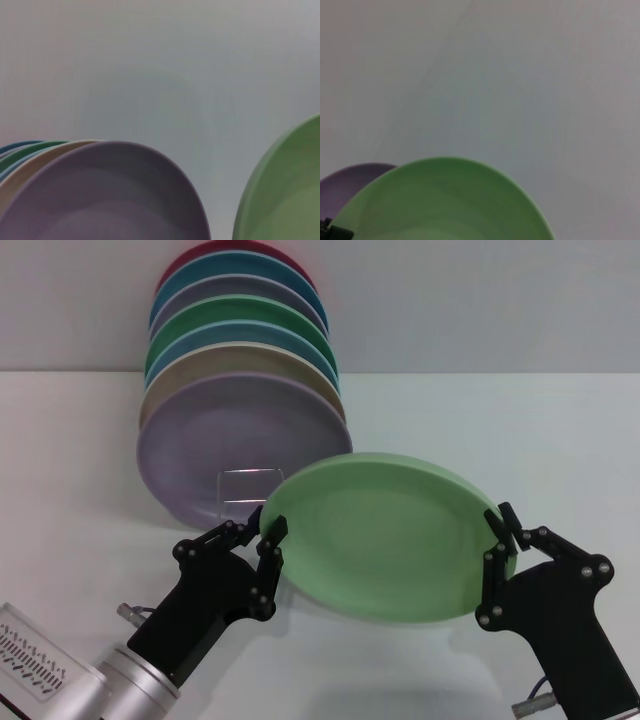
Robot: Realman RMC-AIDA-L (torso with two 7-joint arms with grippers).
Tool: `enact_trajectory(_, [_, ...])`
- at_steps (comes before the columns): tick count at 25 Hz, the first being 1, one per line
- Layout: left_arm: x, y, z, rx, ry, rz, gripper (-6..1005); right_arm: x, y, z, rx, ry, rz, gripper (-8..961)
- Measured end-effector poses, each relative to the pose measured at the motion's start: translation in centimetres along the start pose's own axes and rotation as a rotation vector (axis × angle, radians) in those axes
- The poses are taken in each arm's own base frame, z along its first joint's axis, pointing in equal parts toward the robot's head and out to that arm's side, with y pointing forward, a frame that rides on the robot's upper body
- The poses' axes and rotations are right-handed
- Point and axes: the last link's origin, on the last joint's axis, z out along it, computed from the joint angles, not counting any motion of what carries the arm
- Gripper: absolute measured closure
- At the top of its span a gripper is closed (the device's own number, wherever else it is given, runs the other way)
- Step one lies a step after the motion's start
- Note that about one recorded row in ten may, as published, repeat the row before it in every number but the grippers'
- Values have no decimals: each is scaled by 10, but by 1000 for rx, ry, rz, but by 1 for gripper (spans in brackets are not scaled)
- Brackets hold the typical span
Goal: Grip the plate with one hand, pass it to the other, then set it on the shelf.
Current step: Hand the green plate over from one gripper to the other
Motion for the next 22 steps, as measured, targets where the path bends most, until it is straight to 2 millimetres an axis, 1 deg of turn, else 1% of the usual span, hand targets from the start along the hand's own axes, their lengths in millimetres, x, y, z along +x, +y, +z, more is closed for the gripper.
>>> enact_trajectory(2, [0, 0, 0, 0, 0, 1, 740, 0, 0, 1, -1, -2, 0, 933])
enact_trajectory(8, [0, 0, 0, -1, 1, 2, 832, 0, 0, 2, -2, -6, 0, 933])
enact_trajectory(17, [1, 0, 0, -1, 9, 3, 892, 0, 0, 1, -3, -4, -4, 934])
enact_trajectory(22, [1, 0, -2, 1, 12, 3, 937, 1, -1, 1, -4, -3, -7, 908])
